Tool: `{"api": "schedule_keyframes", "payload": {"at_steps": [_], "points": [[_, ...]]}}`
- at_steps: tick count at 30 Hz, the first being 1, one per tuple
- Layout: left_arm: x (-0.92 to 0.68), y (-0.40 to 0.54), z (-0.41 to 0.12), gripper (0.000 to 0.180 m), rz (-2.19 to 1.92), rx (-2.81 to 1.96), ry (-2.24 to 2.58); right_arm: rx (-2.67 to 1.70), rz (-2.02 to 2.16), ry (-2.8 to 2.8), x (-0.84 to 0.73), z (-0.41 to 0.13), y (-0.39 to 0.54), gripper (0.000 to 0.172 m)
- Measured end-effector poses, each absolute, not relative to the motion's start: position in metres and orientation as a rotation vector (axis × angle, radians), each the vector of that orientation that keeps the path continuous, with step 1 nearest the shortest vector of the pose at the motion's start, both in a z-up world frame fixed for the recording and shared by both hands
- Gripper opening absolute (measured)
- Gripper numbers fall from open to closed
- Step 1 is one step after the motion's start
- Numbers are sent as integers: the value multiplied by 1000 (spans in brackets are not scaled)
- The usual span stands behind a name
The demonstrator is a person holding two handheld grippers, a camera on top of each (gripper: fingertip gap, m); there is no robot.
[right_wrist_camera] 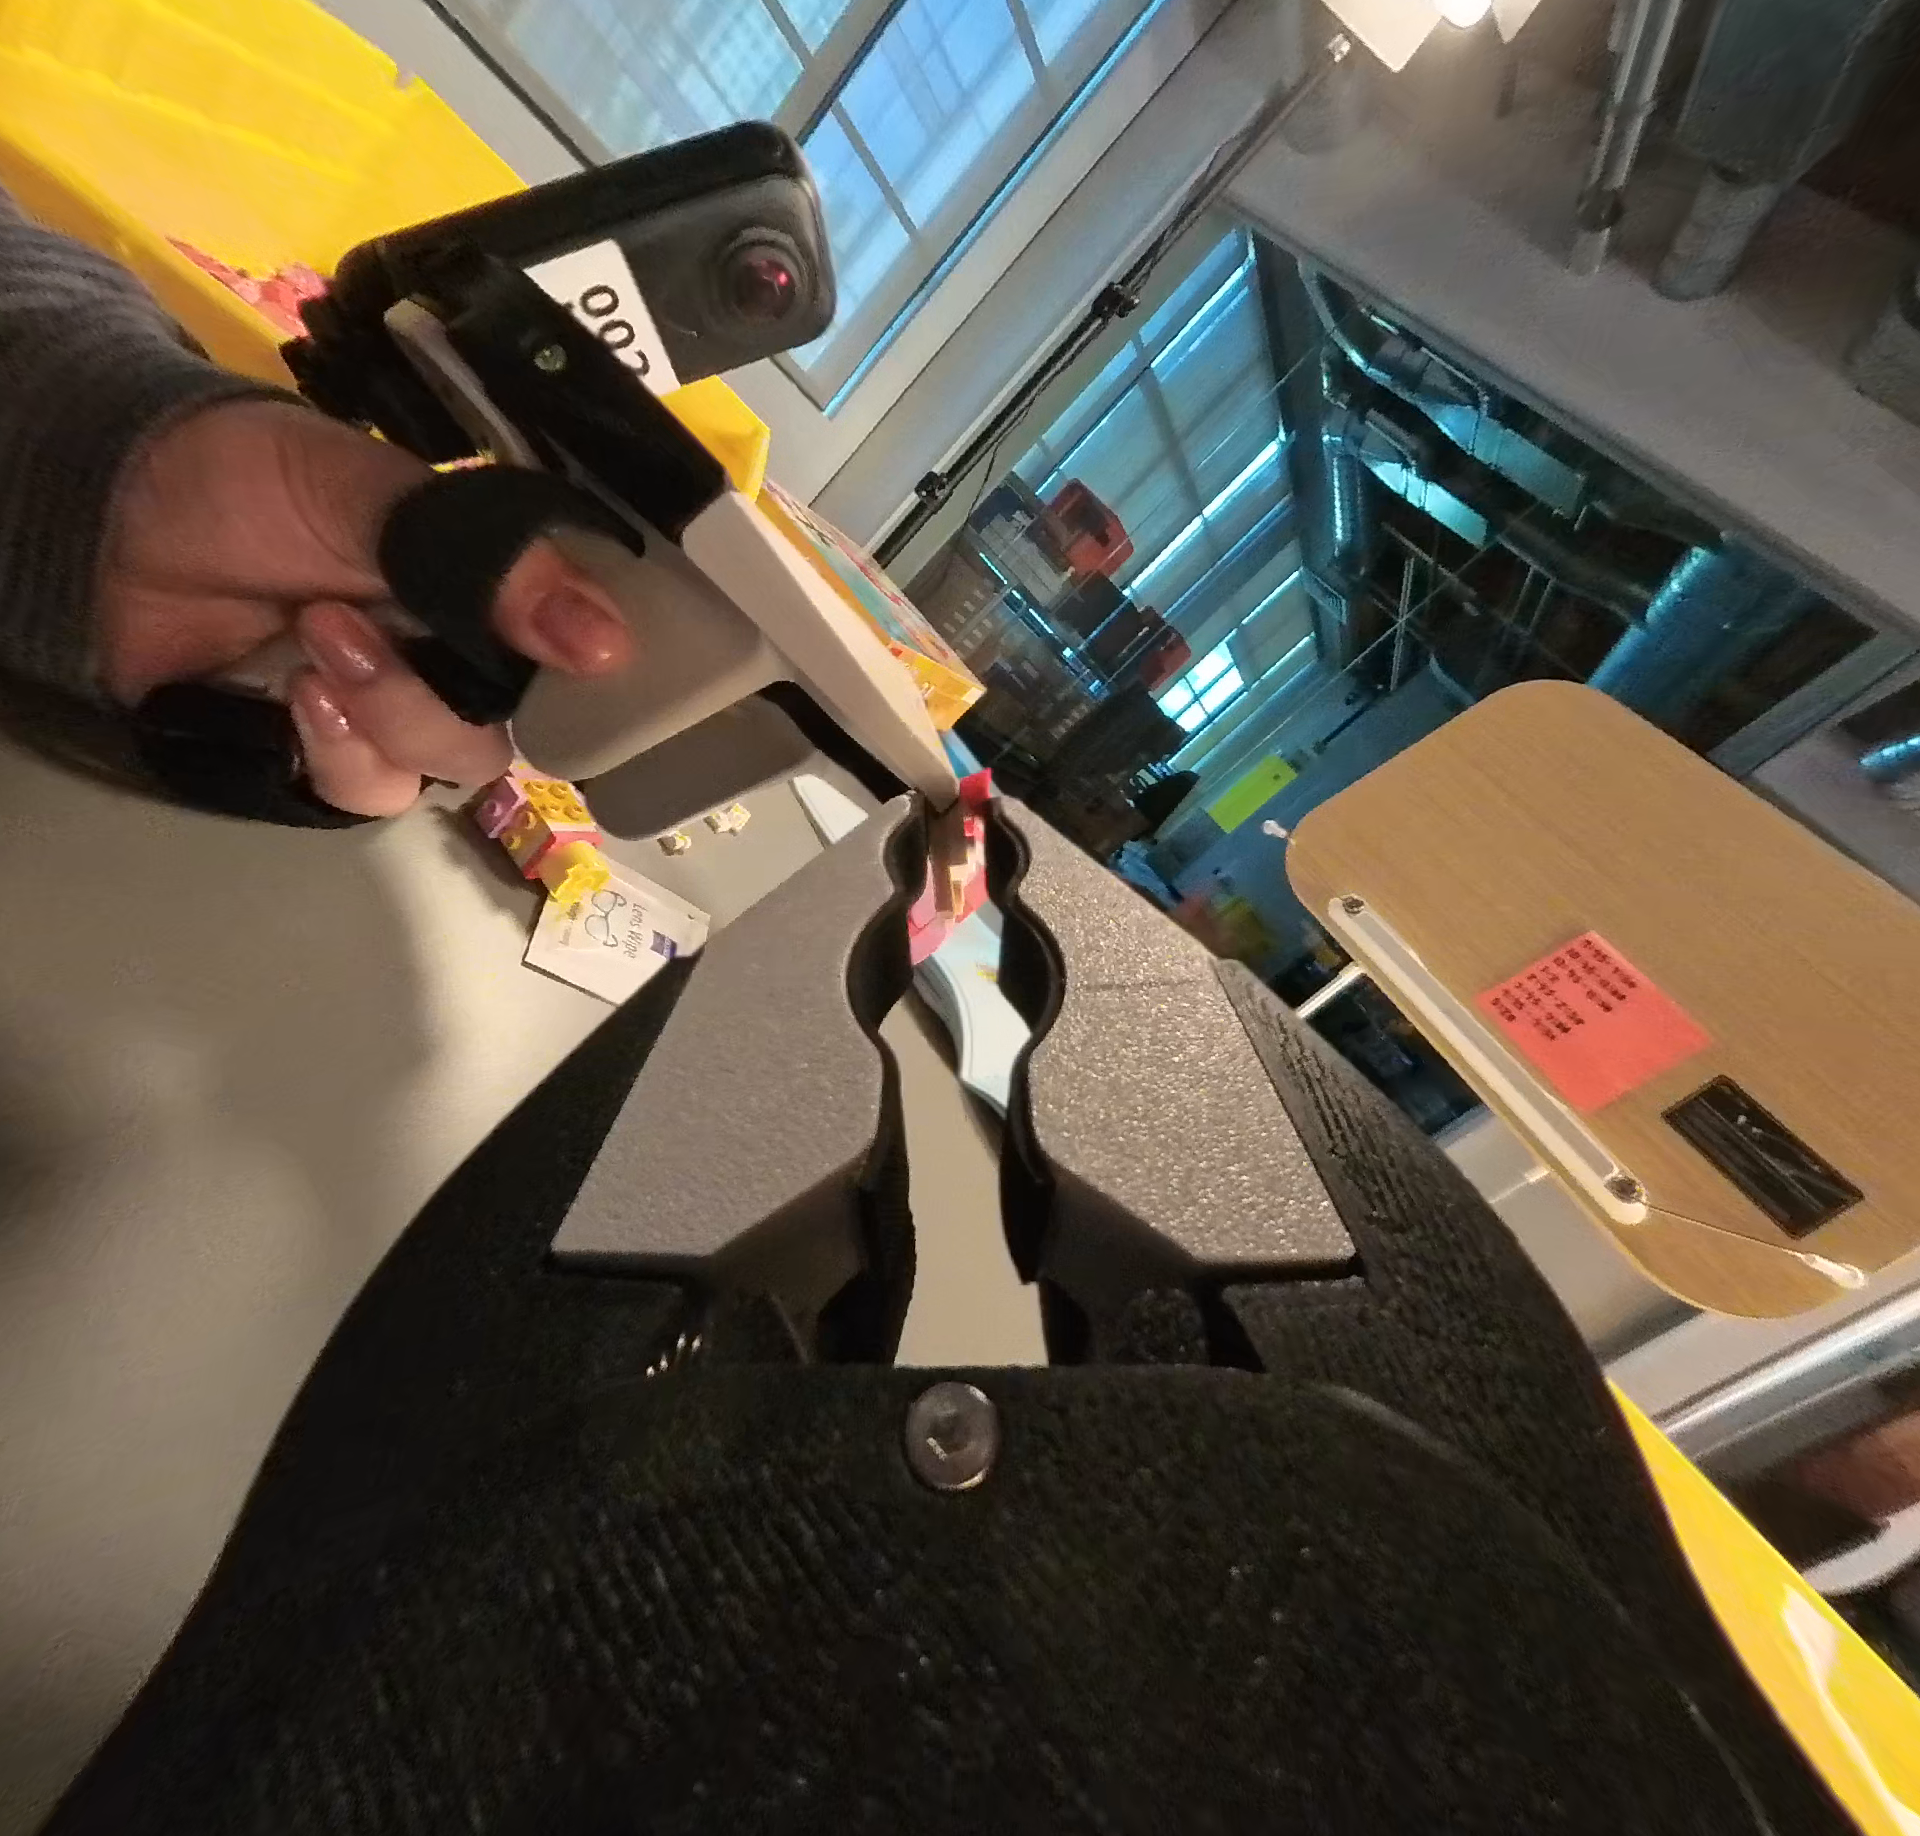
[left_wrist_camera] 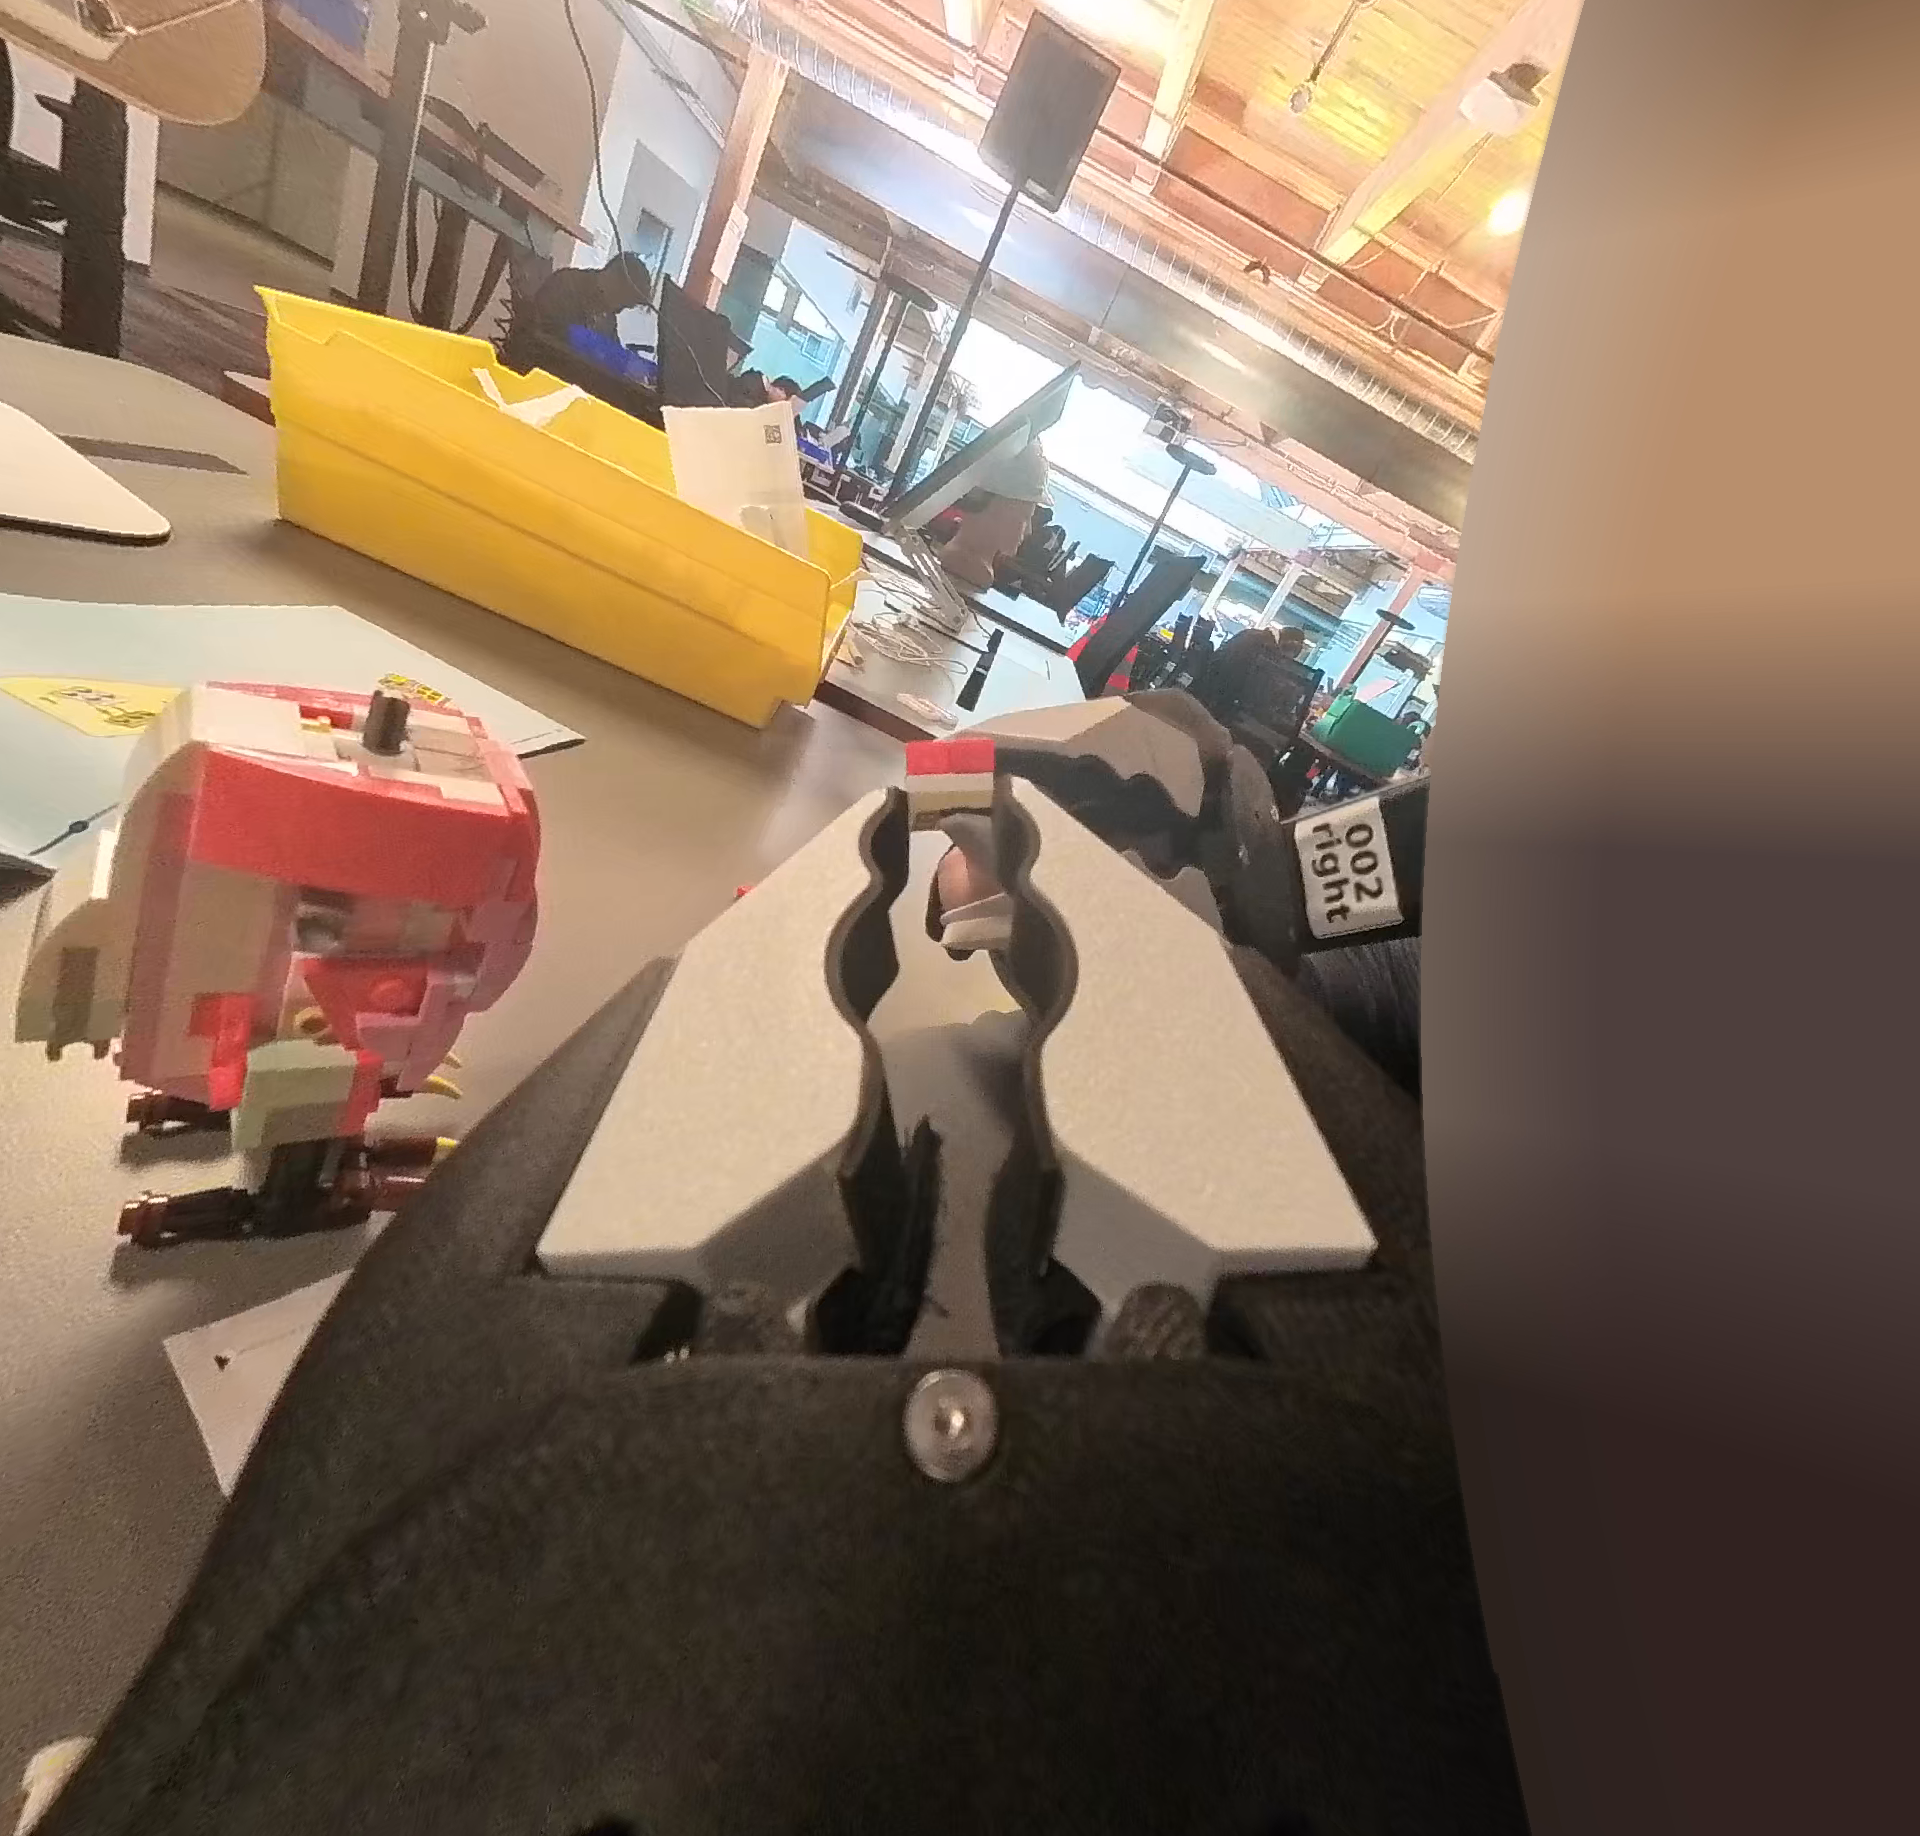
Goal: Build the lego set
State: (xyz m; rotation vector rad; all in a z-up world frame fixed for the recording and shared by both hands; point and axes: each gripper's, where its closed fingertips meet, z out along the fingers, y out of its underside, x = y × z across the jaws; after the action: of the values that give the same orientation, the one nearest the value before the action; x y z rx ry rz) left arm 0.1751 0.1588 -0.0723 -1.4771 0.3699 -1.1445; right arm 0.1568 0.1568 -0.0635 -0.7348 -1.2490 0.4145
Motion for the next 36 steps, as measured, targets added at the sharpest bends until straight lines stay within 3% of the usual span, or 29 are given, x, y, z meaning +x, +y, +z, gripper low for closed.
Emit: {"api": "schedule_keyframes", "payload": {"at_steps": [17,23,30,36], "points": [[170,161,-69,15,-1212,-1451,319,-680,464,-1242,159,-63,156,12],[170,163,-71,15,-1243,-1469,306,-655,442,-1233,159,-61,155,29],[177,160,-75,15,-1276,-1495,334,-638,375,-1237,157,-64,157,10],[176,160,-74,14,-1286,-1487,325,-675,382,-1227,157,-63,158,9]]}}
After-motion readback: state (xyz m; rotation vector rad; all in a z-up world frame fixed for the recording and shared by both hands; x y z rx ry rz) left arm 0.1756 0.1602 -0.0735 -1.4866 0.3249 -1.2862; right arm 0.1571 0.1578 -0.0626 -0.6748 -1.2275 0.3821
